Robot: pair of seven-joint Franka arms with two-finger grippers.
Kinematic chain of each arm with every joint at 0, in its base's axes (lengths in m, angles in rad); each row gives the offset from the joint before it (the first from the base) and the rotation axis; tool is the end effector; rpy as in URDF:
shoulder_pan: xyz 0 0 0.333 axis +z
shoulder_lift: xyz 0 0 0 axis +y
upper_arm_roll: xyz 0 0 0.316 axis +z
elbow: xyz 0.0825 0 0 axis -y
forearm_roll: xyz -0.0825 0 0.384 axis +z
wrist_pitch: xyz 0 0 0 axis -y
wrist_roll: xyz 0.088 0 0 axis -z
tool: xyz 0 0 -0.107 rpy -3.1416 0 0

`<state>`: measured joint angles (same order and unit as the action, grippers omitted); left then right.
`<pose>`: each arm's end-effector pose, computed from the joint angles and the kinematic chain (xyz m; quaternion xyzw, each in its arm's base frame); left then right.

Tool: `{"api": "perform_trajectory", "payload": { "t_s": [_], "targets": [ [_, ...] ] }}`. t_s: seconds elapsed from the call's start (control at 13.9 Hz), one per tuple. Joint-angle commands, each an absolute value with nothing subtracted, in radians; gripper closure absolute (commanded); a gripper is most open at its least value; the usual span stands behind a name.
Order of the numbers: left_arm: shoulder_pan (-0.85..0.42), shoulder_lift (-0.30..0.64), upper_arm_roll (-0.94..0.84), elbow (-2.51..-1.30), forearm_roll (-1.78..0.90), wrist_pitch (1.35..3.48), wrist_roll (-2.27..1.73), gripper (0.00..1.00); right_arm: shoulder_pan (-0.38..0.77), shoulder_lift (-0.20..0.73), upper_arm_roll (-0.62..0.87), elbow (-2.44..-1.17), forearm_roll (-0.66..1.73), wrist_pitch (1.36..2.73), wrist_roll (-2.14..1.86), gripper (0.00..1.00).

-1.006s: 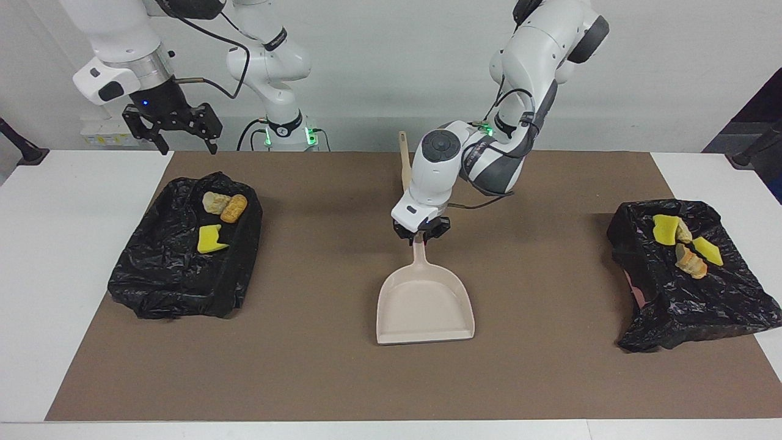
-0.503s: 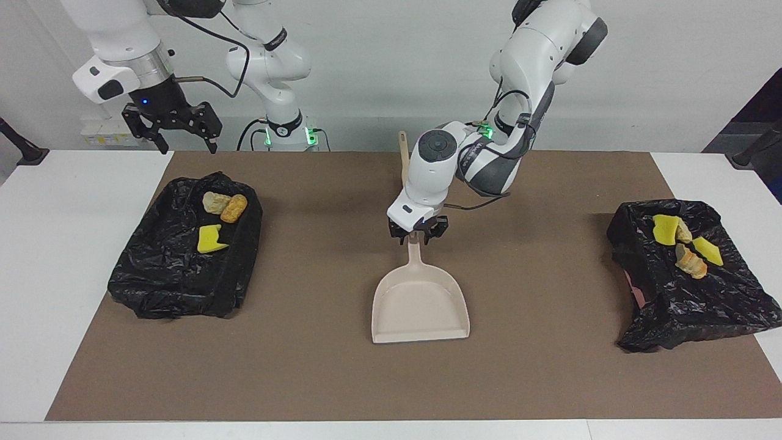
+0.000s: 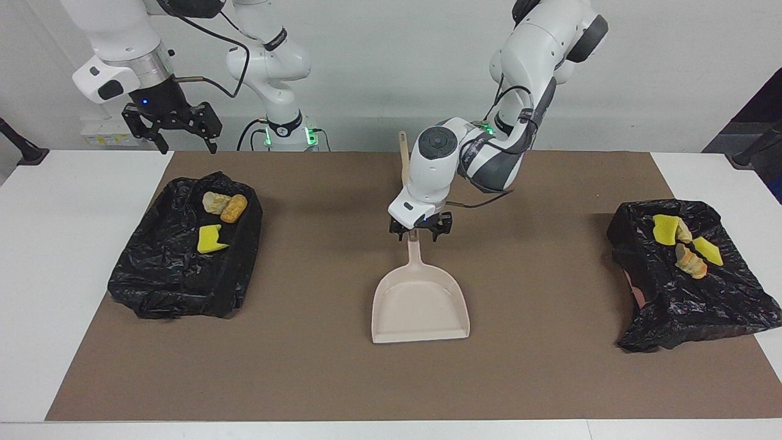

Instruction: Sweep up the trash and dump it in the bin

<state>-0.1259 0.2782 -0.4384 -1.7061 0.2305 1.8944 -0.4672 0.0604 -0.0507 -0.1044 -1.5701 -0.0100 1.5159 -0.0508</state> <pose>0.5501 -0.3028 0.4359 -0.9949 0.0828 0.0018 0.0578 0.5327 -0.0262 0.6474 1.0000 0.0032 -0.0020 0.0023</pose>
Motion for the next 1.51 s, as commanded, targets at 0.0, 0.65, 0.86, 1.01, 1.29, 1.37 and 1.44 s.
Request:
{"api": "perform_trajectory", "payload": {
  "t_s": [0.0, 0.65, 0.86, 1.01, 1.29, 1.37, 1.44],
  "targets": [
    [-0.140, 0.103, -0.335, -1.831, 0.142, 1.898, -0.402, 0.00, 0.061, -0.063, -0.107, -1.583, -0.018, 1.525, -0.078, 0.00],
    [-0.172, -0.140, 0.003, -1.714, 0.034, 1.564, 0.048, 0.00, 0.061, -0.064, -0.107, -1.586, -0.018, 1.526, -0.078, 0.00],
    [-0.163, -0.111, 0.024, -1.570, 0.034, 1.471, 0.080, 0.00, 0.061, -0.064, -0.107, -1.586, -0.018, 1.526, -0.077, 0.00],
    [-0.158, -0.091, 0.031, -1.516, 0.032, 1.433, 0.089, 0.00, 0.061, -0.064, -0.109, -1.588, -0.018, 1.526, -0.077, 0.00],
    [-0.160, 0.008, 0.086, -1.344, -0.034, 1.336, 0.092, 0.00, 0.061, -0.064, -0.107, -1.588, -0.018, 1.526, -0.080, 0.00],
    [-0.160, 0.006, 0.086, -1.345, -0.034, 1.338, 0.092, 0.00, 0.061, -0.064, -0.109, -1.588, -0.018, 1.526, -0.080, 0.00],
    [-0.160, 0.000, 0.086, -1.347, -0.023, 1.344, 0.092, 0.00, 0.061, -0.064, -0.107, -1.588, -0.018, 1.526, -0.080, 0.00]
  ]
}}
